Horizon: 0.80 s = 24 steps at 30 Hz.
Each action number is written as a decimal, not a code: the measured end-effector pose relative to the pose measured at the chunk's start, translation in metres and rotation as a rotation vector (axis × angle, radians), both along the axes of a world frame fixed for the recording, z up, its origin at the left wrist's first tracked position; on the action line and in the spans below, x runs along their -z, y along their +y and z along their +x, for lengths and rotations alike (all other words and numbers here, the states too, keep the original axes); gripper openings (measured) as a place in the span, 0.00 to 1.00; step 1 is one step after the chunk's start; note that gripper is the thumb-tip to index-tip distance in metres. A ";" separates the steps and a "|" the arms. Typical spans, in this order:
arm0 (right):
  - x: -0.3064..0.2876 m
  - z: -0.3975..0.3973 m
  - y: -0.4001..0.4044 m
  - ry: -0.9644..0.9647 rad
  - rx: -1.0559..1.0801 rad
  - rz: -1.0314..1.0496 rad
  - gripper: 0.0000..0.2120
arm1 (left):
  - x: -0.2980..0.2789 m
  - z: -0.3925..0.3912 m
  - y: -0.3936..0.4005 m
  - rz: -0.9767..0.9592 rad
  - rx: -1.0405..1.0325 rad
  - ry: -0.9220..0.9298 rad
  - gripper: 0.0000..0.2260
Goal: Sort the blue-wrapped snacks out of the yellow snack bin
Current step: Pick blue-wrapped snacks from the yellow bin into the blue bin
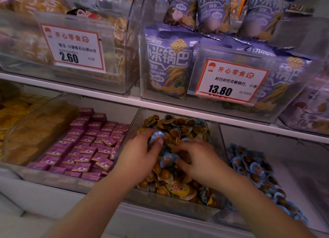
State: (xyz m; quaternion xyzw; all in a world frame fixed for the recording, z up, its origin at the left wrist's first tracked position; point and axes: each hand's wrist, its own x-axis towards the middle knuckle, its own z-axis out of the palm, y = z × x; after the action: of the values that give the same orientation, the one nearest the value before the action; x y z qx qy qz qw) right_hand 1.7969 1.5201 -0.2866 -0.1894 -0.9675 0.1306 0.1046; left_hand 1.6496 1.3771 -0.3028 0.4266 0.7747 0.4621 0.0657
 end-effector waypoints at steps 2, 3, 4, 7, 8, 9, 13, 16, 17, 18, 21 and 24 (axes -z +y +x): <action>-0.004 0.000 0.004 0.096 0.062 -0.192 0.08 | -0.001 0.005 0.000 0.087 0.007 -0.138 0.14; -0.006 -0.001 0.004 0.145 0.095 -0.290 0.06 | -0.002 0.007 0.000 0.122 0.004 -0.185 0.12; -0.007 -0.002 0.005 0.191 0.128 -0.359 0.05 | -0.003 0.008 0.001 0.147 -0.007 -0.202 0.09; -0.008 -0.002 0.005 0.221 0.163 -0.361 0.06 | -0.007 0.007 -0.001 0.179 -0.062 -0.158 0.05; -0.007 -0.002 0.003 0.194 0.139 -0.333 0.08 | -0.008 0.007 -0.002 0.178 -0.075 -0.158 0.06; -0.003 -0.003 0.000 0.157 0.107 -0.301 0.10 | -0.009 0.006 -0.002 0.175 -0.085 -0.170 0.07; 0.017 -0.017 -0.025 -0.002 -0.027 -0.120 0.17 | -0.011 0.005 -0.002 0.149 -0.075 -0.302 0.10; 0.021 -0.026 -0.030 0.000 -0.020 -0.112 0.15 | -0.009 0.006 -0.004 0.135 -0.048 -0.368 0.10; 0.019 -0.026 -0.029 0.005 -0.012 -0.130 0.14 | -0.009 0.006 -0.004 0.142 -0.043 -0.386 0.10; 0.016 -0.024 -0.026 0.018 -0.001 -0.134 0.12 | -0.009 0.006 -0.004 0.158 -0.043 -0.415 0.09; 0.004 -0.019 -0.019 0.238 0.093 -0.250 0.05 | -0.015 0.011 -0.003 0.247 -0.085 -0.649 0.05; -0.012 -0.022 -0.029 0.460 0.062 -0.494 0.05 | -0.024 0.018 -0.001 0.309 0.017 -1.081 0.12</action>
State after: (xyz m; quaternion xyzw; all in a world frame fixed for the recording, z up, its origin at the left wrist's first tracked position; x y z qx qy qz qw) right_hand 1.7749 1.4914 -0.2748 -0.2038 -0.8515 0.3973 0.2747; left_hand 1.6679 1.3757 -0.2792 0.1401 0.5507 0.7225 0.3938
